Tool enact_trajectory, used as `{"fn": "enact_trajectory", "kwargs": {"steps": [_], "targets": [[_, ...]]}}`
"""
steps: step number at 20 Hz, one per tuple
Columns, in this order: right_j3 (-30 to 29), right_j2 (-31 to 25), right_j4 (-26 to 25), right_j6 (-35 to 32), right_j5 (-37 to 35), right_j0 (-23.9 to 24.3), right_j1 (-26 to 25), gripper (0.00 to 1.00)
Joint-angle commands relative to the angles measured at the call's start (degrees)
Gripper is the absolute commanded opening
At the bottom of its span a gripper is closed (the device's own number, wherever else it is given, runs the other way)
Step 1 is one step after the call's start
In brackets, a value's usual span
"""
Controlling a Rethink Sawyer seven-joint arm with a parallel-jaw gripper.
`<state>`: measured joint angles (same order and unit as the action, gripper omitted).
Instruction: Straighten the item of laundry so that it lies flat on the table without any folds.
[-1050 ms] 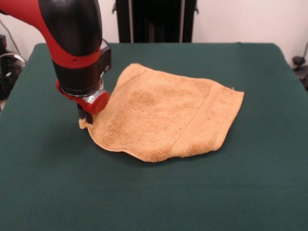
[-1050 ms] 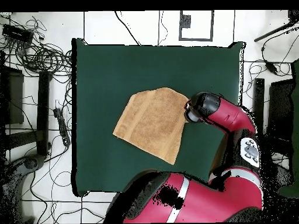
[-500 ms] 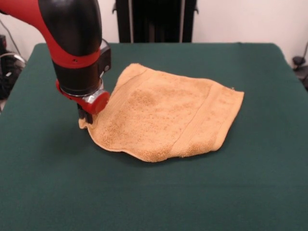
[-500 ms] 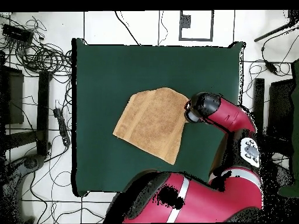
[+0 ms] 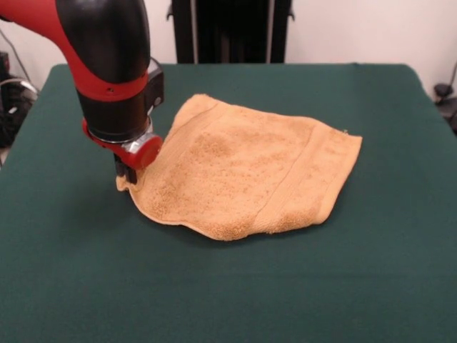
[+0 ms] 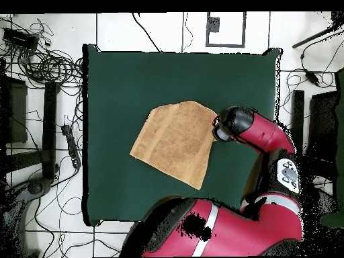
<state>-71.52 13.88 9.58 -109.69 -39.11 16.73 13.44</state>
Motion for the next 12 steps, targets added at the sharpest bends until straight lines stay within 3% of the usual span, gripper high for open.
{"fn": "enact_trajectory", "kwargs": {"steps": [1, 11, 12], "targets": [[-2.04, -4.80, -0.64, -5.77, -3.25, -1.18, -2.66, 0.00], [-2.63, -5.74, -0.33, -5.27, -2.12, -0.55, -2.31, 0.00], [-2.75, -5.91, -0.36, -5.12, -1.69, -0.42, -2.24, 1.00]]}}
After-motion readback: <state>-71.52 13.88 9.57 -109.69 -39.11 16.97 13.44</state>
